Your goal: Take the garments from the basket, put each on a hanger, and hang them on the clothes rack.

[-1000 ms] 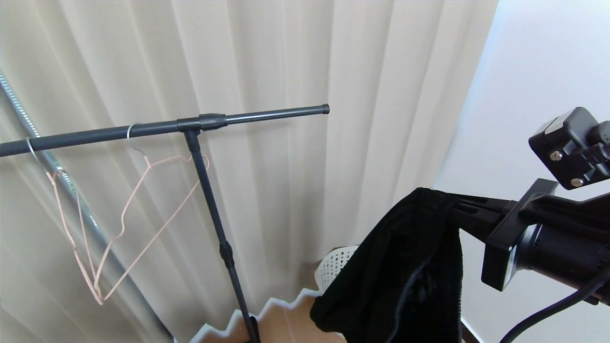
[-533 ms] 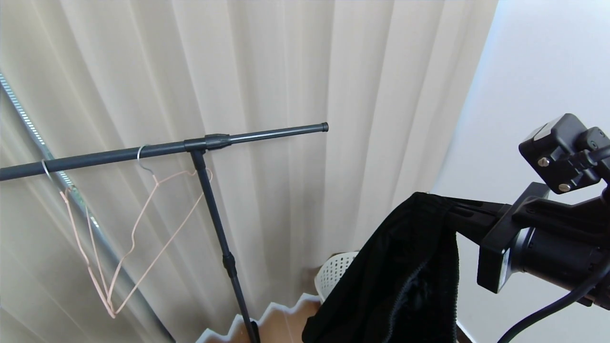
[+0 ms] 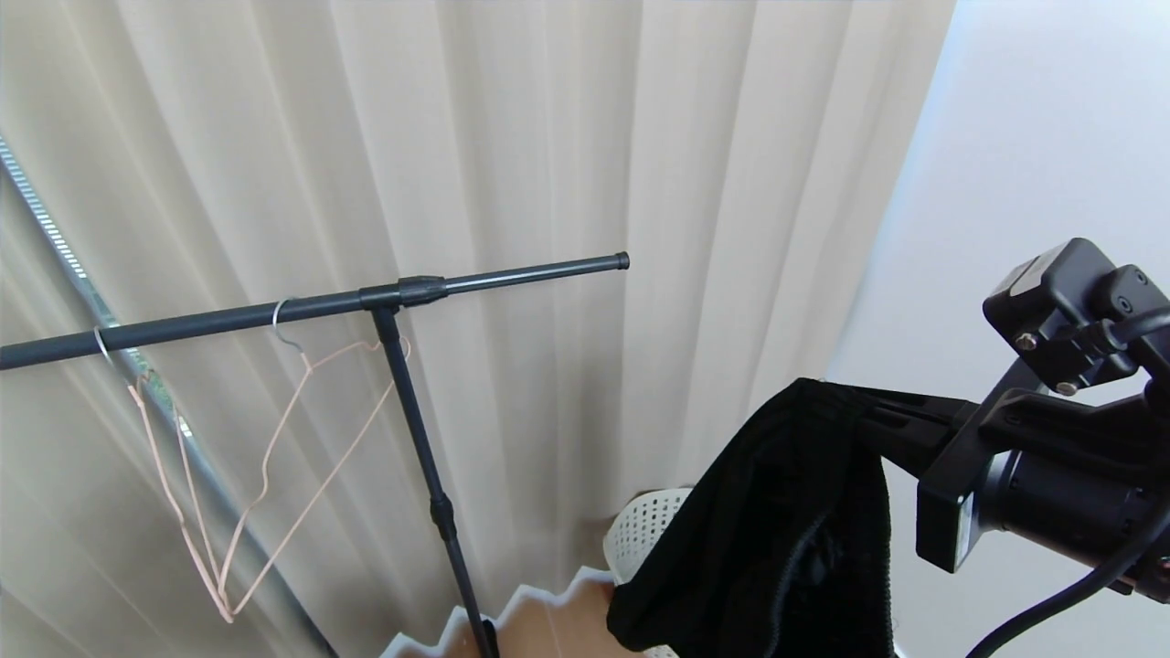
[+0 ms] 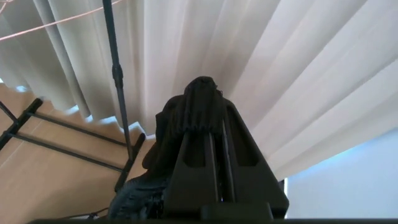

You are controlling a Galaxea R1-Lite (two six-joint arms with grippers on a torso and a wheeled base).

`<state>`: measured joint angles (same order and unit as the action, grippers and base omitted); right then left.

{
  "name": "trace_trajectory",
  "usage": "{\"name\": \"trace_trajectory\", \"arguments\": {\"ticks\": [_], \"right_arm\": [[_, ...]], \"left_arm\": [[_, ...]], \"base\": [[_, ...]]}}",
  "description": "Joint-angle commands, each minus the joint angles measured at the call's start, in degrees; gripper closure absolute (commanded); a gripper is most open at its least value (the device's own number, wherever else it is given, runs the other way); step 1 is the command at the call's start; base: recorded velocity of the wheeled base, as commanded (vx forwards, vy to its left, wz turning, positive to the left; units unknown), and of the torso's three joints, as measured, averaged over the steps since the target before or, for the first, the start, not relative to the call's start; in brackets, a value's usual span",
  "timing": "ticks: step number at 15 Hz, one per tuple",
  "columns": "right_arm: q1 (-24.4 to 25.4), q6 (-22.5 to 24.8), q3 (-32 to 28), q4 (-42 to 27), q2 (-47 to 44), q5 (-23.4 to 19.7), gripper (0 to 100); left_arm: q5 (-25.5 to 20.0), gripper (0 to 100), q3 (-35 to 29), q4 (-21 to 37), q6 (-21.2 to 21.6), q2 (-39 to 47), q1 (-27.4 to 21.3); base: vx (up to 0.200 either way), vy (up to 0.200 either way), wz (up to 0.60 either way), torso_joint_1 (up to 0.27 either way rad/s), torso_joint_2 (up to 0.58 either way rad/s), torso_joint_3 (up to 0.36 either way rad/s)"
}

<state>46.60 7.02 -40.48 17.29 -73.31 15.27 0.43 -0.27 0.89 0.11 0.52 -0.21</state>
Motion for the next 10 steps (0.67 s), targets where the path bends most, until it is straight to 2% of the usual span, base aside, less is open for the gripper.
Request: {"name": "trace_trajectory", "arguments": {"ticks": [1, 5, 7, 10], "right_arm": [[-0.20, 0.01, 0.23, 0.03, 0.01, 0.02, 100], [-0.20, 0.01, 0.23, 0.12, 0.54, -0.07, 100], [-0.20, 0.01, 0.23, 0.12, 0.54, 0.02, 100], [-0.20, 0.01, 0.23, 0.20, 0.54, 0.02, 100]], "left_arm": [[0.01, 0, 0.00, -0.01, -0.11, 0.09, 0.03], [0.01, 0, 0.00, -0.01, -0.02, 0.09, 0.03], [0.10, 0, 0.00, -0.01, 0.07, 0.09, -0.06], [0.10, 0, 0.00, -0.01, -0.02, 0.09, 0.03]], "base": [[0.000, 0.000, 0.60, 0.007, -0.01, -0.002], [0.000, 0.000, 0.60, 0.005, 0.00, 0.002], [0.000, 0.000, 0.00, 0.000, 0.00, 0.000], [-0.200, 0.200, 0.00, 0.004, 0.00, 0.001]]}}
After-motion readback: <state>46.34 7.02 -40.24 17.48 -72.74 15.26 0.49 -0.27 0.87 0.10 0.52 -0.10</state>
